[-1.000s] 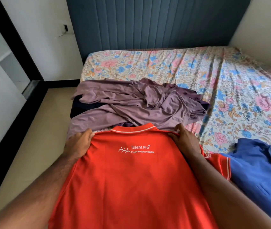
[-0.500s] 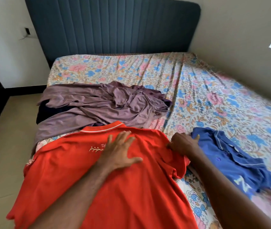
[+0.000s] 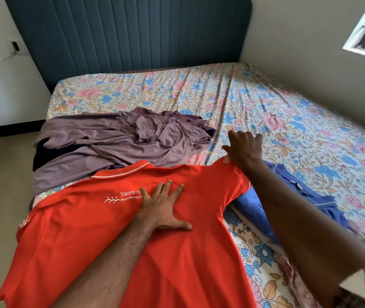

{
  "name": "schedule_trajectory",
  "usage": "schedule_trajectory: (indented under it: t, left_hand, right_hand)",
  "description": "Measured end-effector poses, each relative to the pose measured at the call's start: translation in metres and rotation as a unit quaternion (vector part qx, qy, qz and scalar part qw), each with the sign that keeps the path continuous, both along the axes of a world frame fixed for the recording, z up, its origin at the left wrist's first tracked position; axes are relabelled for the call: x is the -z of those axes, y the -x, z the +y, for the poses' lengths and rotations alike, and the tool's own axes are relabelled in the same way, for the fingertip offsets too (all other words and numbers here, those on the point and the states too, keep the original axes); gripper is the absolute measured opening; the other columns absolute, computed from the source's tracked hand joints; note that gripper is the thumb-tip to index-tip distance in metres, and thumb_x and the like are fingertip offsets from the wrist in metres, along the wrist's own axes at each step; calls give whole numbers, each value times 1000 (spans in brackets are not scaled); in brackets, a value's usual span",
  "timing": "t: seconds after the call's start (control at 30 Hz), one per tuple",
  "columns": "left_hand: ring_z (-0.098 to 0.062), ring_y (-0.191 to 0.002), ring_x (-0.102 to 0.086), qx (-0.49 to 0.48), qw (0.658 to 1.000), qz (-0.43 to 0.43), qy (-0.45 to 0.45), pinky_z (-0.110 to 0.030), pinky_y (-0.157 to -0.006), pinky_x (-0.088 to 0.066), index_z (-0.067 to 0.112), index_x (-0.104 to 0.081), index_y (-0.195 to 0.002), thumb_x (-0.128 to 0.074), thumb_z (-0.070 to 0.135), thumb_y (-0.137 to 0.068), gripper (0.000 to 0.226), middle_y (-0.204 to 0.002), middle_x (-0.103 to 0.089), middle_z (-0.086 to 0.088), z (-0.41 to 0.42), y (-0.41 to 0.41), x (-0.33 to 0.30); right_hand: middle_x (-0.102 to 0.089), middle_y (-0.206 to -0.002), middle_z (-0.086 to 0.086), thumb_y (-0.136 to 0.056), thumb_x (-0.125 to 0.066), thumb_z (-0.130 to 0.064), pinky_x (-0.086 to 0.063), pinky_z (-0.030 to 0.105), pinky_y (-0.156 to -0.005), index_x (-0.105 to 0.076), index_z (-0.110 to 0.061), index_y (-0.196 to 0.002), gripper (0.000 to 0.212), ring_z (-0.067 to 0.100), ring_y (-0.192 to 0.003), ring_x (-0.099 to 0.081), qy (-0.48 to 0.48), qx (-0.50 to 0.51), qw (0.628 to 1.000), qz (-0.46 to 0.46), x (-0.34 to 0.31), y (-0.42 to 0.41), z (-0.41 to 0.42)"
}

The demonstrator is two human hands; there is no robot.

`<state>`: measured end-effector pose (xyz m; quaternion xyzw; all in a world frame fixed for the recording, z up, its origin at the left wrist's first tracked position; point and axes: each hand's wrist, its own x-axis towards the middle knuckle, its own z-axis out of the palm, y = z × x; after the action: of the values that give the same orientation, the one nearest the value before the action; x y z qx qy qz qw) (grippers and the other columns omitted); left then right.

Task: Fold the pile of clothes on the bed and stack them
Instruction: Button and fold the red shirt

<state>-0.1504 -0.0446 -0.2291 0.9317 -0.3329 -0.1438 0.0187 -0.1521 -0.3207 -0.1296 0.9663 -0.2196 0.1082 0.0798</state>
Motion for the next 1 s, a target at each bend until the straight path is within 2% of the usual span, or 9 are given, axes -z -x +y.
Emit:
schedule_trajectory:
  t: [0.07,0.2,0.37,0.47,0.6,0.73,0.8,0.87,1.0]
  left_hand:
    - [-26,-155,1,4,1000,-4,4,-74,-111,-3,44,7,-157,-55,96,-55,130,-169,6,-3,-2,5,-3]
    - [-26,-155,2,35,999,-7,23,-75,-111,0,46,4,-157,-52,96,-59,123,-169,5,-3,-7,29,-3]
    - [-25,-154,-1,95,995,-25,30,-75,-111,1,43,-7,-158,-53,92,-64,116,-168,-3,-3,-13,86,5]
    - [-25,-153,-6,98,992,-54,51,-73,-112,-4,41,-17,-157,-51,84,-75,98,-167,-11,-3,-14,122,10]
    - [-23,-149,-17,55,988,-92,111,-70,-112,-14,36,-34,-151,-52,66,-89,71,-163,-25,-2,-12,161,13]
    - [-24,-140,-36,41,983,-113,142,-69,-106,-26,32,-49,-142,-60,62,-85,66,-152,-44,-3,-2,197,16]
    - [-24,-134,-43,36,980,-124,153,-67,-102,-31,31,-53,-137,-59,64,-82,64,-144,-52,-1,8,215,21]
    - [-23,-133,-44,38,980,-124,153,-65,-102,-32,32,-53,-136,-51,67,-84,63,-142,-53,0,18,232,26]
    - [-23,-137,-41,39,981,-114,151,-64,-103,-29,34,-49,-139,-32,68,-87,65,-150,-47,-2,29,258,25]
  right_hand:
    - [-66,-115,11,-96,-64,-39,-44,50,-94,-58,-14,-117,33,35,-109,-61,-70,14,995,-67,11,17,14]
    - [-67,-98,13,-96,-63,-25,-50,44,-72,-60,-13,-99,13,37,-89,-62,-248,21,944,-218,49,112,71]
    - [-67,-94,0,-91,-62,-59,-48,38,-73,-59,-25,-98,34,27,-92,-67,-270,101,956,-44,100,262,119]
    - [-54,-91,-8,-89,-63,-62,-38,35,-71,-59,-27,-89,35,17,-85,-55,-297,29,953,47,112,306,124]
    - [-57,-65,-13,-89,-64,-54,-37,27,-61,-54,-25,-73,35,3,-62,-53,-491,-20,866,-95,98,323,122]
    - [-76,-88,-4,-55,-83,-77,-51,23,-63,-59,-28,-105,73,6,-74,-71,-587,3,807,72,85,353,120]
    - [-77,-86,-1,-62,-92,-55,-55,29,-63,-65,-28,-103,56,10,-73,-73,-602,14,791,108,88,369,121]
    - [-75,-74,-3,-81,-85,-41,-57,38,-60,-73,-26,-81,20,16,-64,-71,-596,4,799,75,87,377,125]
    - [-64,-69,-1,-90,-73,-50,-43,37,-50,-67,-14,-81,37,21,-59,-59,-636,-27,769,-66,82,391,135]
